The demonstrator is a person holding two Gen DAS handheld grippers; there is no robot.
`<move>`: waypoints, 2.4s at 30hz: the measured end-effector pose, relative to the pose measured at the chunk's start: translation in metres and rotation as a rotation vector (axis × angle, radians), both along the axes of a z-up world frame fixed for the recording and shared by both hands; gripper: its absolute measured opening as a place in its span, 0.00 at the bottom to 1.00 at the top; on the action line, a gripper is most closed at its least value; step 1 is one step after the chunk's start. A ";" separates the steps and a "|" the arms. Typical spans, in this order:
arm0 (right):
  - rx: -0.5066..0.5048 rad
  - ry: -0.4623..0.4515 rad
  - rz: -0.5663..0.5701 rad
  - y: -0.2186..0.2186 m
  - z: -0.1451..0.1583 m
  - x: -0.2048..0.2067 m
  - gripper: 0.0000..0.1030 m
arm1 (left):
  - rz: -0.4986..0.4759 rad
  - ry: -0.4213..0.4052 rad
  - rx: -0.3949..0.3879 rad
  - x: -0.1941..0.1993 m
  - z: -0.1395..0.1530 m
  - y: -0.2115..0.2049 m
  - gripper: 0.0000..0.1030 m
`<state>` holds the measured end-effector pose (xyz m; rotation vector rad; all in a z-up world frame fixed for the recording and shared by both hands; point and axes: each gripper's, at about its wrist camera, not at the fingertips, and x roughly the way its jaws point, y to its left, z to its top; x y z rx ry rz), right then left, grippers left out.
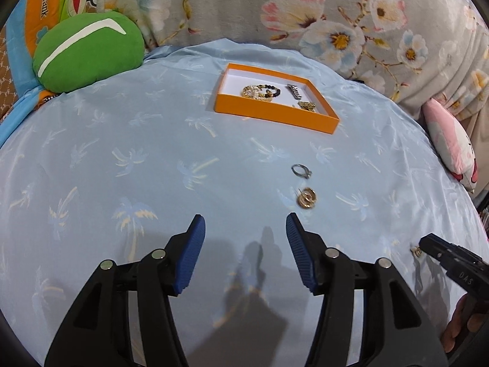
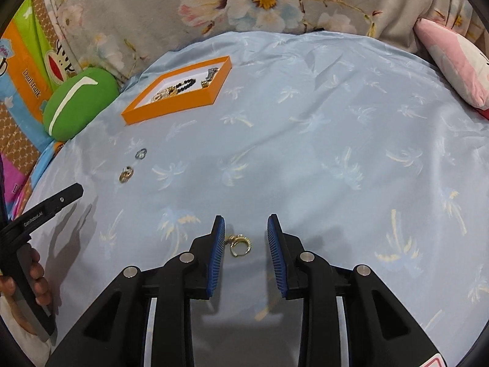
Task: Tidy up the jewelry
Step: 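Grasp a gold earring with the right tool while the left tool approaches the silver ring, then grasp the silver ring with the left tool while the right tool holds the earring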
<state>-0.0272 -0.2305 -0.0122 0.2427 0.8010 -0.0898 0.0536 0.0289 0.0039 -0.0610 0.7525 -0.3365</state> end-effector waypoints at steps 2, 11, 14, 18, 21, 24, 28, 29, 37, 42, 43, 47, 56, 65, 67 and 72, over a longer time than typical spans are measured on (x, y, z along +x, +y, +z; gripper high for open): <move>-0.008 0.005 0.006 0.005 0.000 0.000 0.28 | 0.001 -0.014 0.016 -0.003 0.000 -0.002 0.53; -0.027 0.033 -0.028 0.006 -0.003 0.000 0.21 | 0.015 -0.010 -0.001 -0.002 -0.001 0.002 0.60; -0.021 0.033 -0.037 0.003 -0.004 -0.001 0.17 | 0.019 -0.005 -0.013 -0.001 -0.001 0.003 0.61; -0.029 0.034 -0.040 0.003 -0.004 -0.001 0.16 | 0.014 -0.007 -0.008 0.000 -0.001 0.001 0.61; -0.008 0.028 -0.044 0.002 -0.004 -0.001 0.16 | 0.012 -0.007 -0.007 0.000 -0.001 0.001 0.61; 0.007 0.023 -0.034 0.004 -0.004 0.000 0.16 | 0.009 -0.005 -0.007 0.000 -0.002 0.000 0.61; 0.018 0.016 -0.009 0.010 -0.004 0.003 0.16 | 0.003 0.000 -0.005 0.000 -0.002 -0.002 0.61; 0.018 0.013 -0.001 0.013 -0.003 0.004 0.16 | 0.002 0.002 -0.005 0.000 -0.002 -0.002 0.61; 0.027 0.005 0.022 0.022 -0.002 0.010 0.16 | -0.042 0.030 -0.039 0.018 0.000 -0.027 0.61; 0.041 0.005 0.025 0.021 -0.003 0.013 0.16 | -0.076 0.040 -0.024 0.037 -0.001 -0.061 0.61; 0.045 0.005 0.025 0.020 -0.003 0.014 0.16 | -0.079 0.048 -0.026 0.042 -0.001 -0.067 0.61; 0.065 0.007 0.024 0.019 -0.004 0.017 0.16 | -0.069 0.091 -0.019 0.065 -0.006 -0.082 0.57; 0.084 0.008 0.035 0.017 -0.005 0.022 0.16 | -0.074 0.093 0.047 0.076 -0.011 -0.098 0.19; 0.088 0.002 0.030 0.018 -0.005 0.023 0.16 | -0.093 0.062 0.053 0.072 -0.008 -0.099 0.08; 0.087 -0.004 0.028 0.018 -0.004 0.023 0.16 | -0.091 0.057 0.042 0.071 -0.006 -0.097 0.08; 0.081 -0.024 0.025 0.017 0.003 0.024 0.16 | -0.079 0.017 0.004 0.065 0.009 -0.085 0.08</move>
